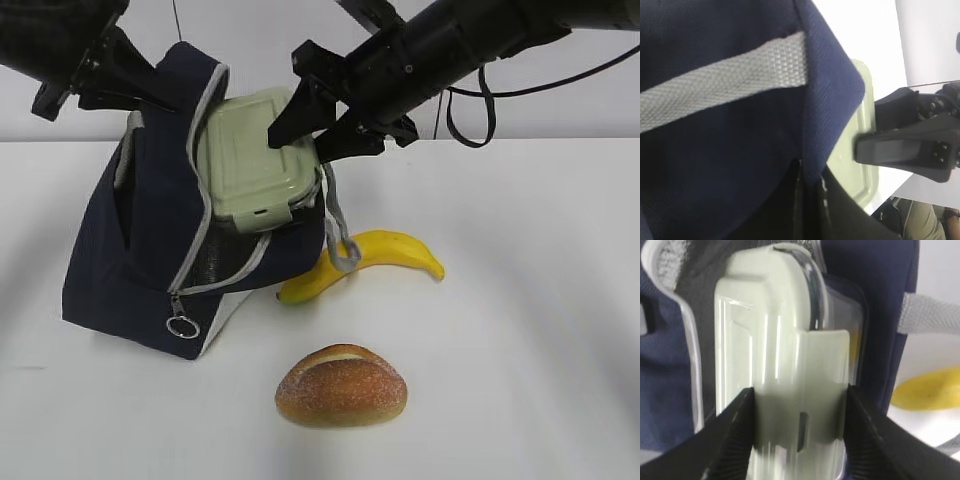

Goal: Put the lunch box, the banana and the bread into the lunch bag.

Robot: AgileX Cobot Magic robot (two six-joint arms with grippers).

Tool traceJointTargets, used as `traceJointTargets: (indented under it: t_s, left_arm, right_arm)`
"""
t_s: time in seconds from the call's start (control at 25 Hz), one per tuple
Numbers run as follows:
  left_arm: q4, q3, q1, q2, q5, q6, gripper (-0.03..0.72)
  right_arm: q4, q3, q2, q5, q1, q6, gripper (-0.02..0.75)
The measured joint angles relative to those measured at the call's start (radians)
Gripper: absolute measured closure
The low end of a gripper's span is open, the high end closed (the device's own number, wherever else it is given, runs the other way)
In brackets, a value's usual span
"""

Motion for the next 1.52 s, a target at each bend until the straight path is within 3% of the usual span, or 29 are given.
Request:
traceJointTargets:
  t_s: [0.6,1.12,1.28,1.52]
  left_arm:
    - [-0.041,0.000,-0.028,0.000,-0.066,0.000,0.705]
    - [-0.052,-0.001,-0.028,0.029,-0.045,0.000,0.705]
    - [-0.056,-0.001,-0.028,0.029,-0.045,0.000,0.705]
    - [-0.051,-0.001,-0.028,0.030,-0.045,0.000,0.705]
  right_arm:
    - [0.011,-0.009,0.081,-0.256,0.175,0.005,0.335]
    - [0.069,-0.011,0.141,-0.319,0.211,-0.048,0.316]
    - [0.078,-0.011,0.141,-0.332,0.211,-0.062,0.292]
    - [0.098,-0.020,0.141,-0.312,0.204,-0.115,0.189]
